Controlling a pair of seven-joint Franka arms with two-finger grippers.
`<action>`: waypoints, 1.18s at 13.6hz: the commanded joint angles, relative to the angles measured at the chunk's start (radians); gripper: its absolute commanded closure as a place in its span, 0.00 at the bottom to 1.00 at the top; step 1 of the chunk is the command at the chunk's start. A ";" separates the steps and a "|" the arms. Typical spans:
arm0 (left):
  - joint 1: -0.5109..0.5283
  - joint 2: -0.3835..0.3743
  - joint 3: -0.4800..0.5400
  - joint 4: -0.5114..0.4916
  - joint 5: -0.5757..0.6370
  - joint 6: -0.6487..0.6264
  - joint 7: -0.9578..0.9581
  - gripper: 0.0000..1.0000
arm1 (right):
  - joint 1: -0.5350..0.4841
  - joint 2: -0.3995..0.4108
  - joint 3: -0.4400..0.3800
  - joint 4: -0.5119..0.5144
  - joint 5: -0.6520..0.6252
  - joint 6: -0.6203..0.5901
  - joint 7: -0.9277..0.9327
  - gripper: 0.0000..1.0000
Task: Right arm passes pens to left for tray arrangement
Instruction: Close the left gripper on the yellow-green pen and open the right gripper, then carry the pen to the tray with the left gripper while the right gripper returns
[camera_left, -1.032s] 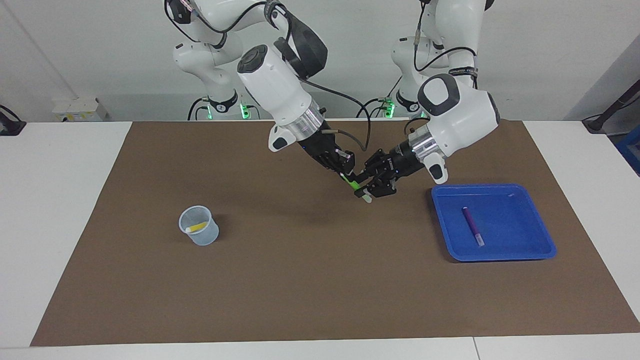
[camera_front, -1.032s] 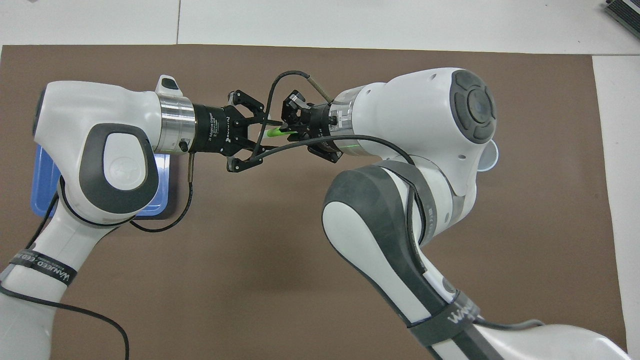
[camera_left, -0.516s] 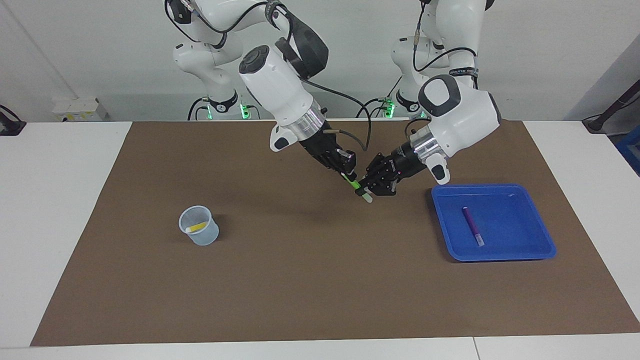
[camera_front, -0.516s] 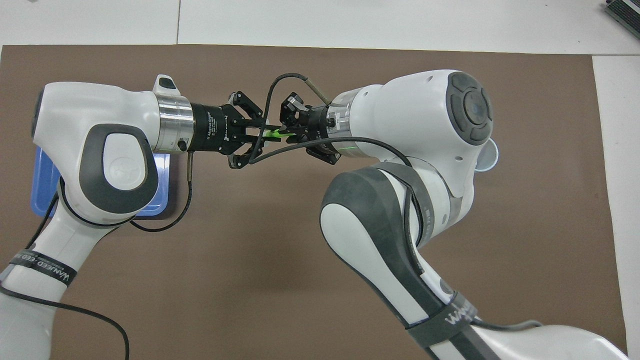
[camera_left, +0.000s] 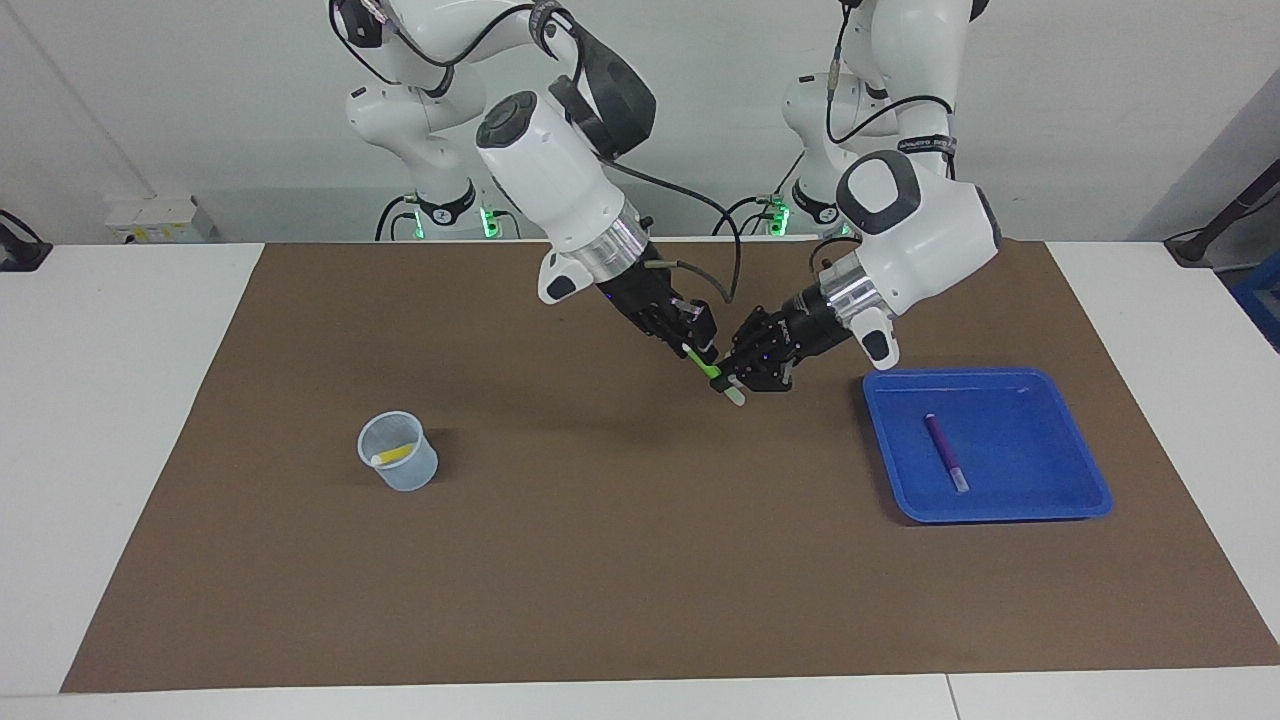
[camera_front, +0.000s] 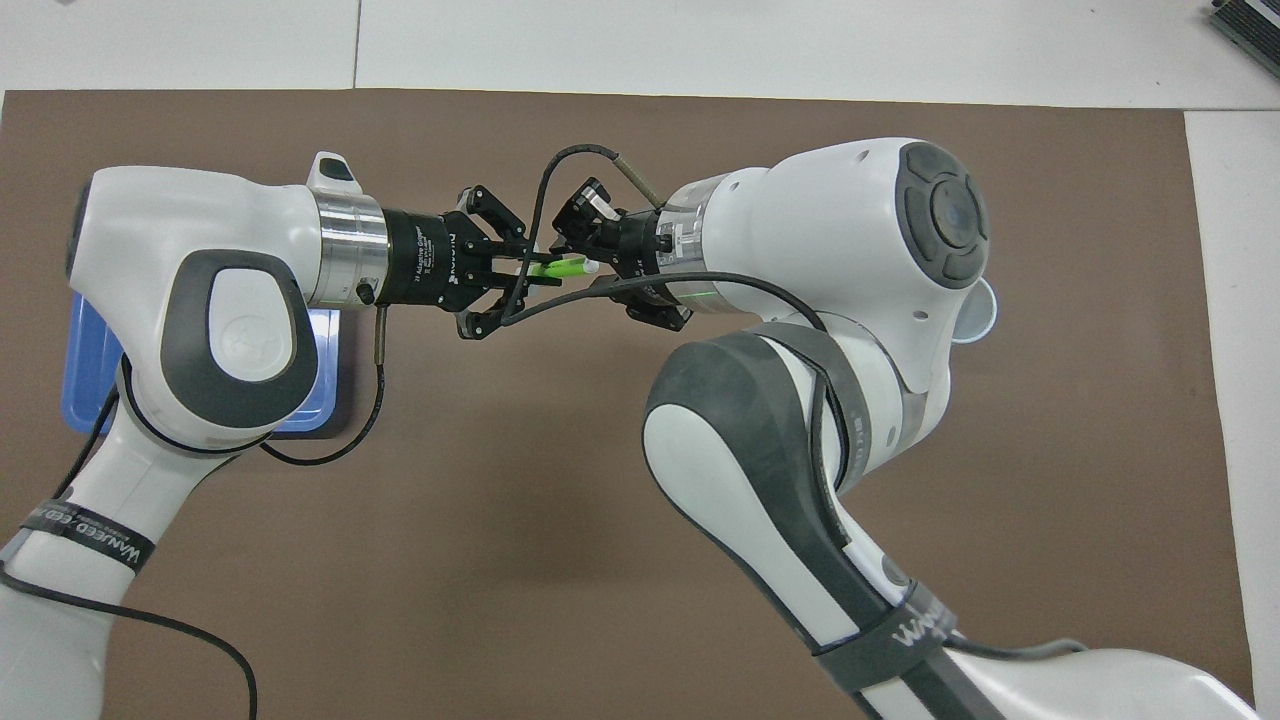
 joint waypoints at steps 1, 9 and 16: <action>0.004 -0.027 0.006 -0.027 0.028 -0.013 0.073 1.00 | -0.002 -0.006 0.000 -0.005 -0.011 -0.004 0.010 0.00; 0.079 -0.051 0.006 -0.077 0.346 -0.099 0.479 1.00 | -0.060 -0.044 -0.002 -0.002 -0.211 -0.252 -0.306 0.00; 0.174 -0.067 0.006 -0.129 0.625 -0.066 0.985 1.00 | -0.184 -0.077 -0.007 -0.008 -0.211 -0.364 -0.538 0.00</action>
